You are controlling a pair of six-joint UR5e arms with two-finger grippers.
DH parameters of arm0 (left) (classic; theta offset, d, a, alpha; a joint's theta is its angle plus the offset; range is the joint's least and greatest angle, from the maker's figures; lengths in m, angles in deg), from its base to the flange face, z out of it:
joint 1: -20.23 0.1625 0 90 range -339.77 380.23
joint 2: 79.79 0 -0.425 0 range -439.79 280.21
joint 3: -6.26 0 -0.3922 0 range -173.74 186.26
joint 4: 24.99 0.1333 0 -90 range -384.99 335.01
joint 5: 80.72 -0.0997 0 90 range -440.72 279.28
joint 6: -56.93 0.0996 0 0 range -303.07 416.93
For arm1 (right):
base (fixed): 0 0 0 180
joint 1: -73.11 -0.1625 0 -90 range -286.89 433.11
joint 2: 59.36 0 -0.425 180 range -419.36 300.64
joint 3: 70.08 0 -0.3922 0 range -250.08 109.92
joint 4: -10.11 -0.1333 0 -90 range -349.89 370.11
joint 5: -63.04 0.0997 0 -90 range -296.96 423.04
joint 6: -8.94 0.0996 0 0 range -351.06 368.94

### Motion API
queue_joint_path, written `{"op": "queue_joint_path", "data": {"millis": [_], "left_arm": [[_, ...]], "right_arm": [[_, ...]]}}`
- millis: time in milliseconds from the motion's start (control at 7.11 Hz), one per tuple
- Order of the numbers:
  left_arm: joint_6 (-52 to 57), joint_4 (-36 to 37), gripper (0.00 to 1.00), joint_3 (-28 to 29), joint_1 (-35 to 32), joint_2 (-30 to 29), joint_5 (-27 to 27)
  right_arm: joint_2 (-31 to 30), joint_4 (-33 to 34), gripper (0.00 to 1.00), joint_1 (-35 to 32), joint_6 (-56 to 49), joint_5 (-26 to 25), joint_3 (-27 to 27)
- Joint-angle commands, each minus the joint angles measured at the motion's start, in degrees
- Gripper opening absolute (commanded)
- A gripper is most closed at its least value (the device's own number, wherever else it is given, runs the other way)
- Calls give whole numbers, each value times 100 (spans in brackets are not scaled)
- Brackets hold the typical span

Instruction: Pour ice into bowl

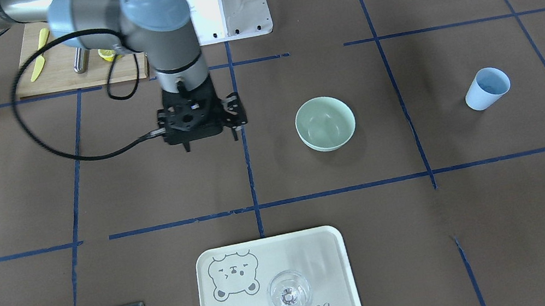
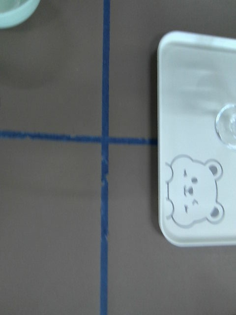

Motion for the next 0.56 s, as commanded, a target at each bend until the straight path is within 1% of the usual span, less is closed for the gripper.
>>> {"op": "queue_joint_path", "data": {"millis": [0, 141, 281, 422], "left_arm": [[-6, -273, 100, 42, 0, 4, -10], [-7, -386, 100, 16, 0, -22, -19], [-15, -814, 100, 85, 0, -5, -28], [-15, -1027, 100, 138, 0, -13, -37]], "right_arm": [[-1204, 158, 100, -1585, -2655, 996, -392], [-1713, 158, 100, -2227, -4156, 1417, -296], [-2032, 149, 100, -2843, -5294, 1934, -34], [-2453, 140, 100, -3275, -6280, 2122, 108]]}}
